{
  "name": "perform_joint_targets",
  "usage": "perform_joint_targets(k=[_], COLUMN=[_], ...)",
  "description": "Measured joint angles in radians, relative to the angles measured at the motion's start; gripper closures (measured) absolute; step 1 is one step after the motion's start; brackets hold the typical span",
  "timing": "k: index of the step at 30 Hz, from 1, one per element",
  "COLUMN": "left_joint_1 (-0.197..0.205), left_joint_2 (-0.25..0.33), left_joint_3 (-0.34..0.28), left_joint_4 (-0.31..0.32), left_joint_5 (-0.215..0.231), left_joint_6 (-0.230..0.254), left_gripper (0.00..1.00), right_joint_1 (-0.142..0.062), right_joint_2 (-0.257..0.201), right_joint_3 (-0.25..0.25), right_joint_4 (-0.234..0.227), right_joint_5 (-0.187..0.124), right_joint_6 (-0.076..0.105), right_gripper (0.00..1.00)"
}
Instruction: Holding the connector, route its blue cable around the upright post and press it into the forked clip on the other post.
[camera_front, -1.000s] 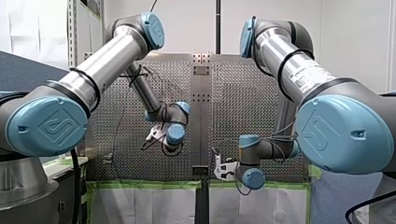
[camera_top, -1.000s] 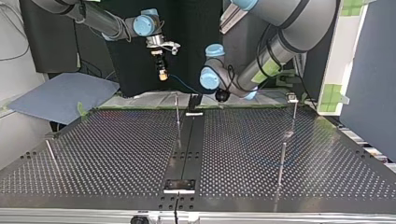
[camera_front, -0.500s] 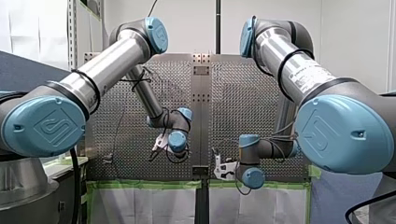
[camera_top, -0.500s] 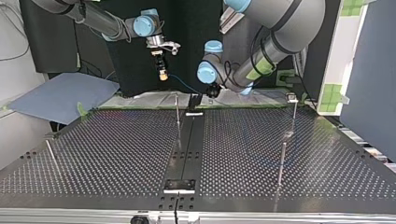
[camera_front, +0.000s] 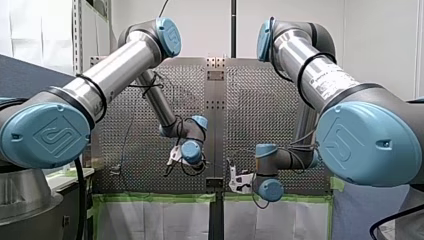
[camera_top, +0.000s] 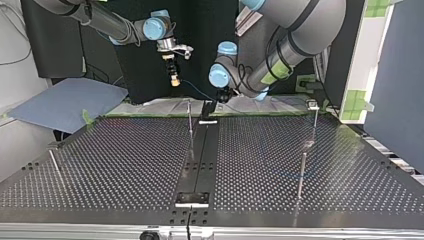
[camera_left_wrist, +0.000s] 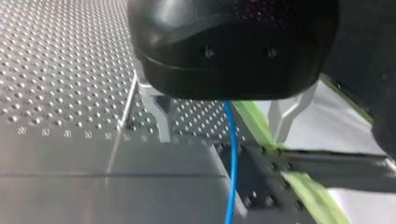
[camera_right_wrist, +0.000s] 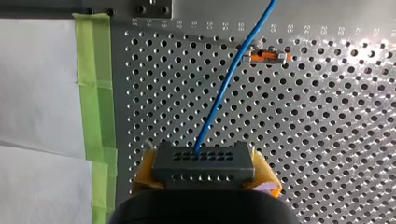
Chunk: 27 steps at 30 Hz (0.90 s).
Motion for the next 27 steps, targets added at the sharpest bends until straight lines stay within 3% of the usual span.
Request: perform_joint_targets(k=[14, 22, 27], left_joint_1=[-0.017, -0.037, -0.049], left_joint_2=[0.0, 0.0, 0.0], left_joint_3=[0.0, 0.0, -0.001], left_joint_4=[0.011, 0.013, 0.019], left_joint_5=[0.112, 0.109, 0.075], left_joint_6=[-0.108, -0.109, -0.1], left_gripper=[0.0, 0.0, 0.0], right_joint_1=[0.001, 0.001, 0.001], right_joint_2=[0.0, 0.0, 0.0], right_joint_3=[-0.01, -0.019, -0.025], right_joint_4=[0.034, 0.047, 0.056], right_joint_5=[-0.018, -0.04, -0.064], right_joint_6=[-0.028, -0.036, -0.042], right_gripper=[1.0, 1.0, 1.0])
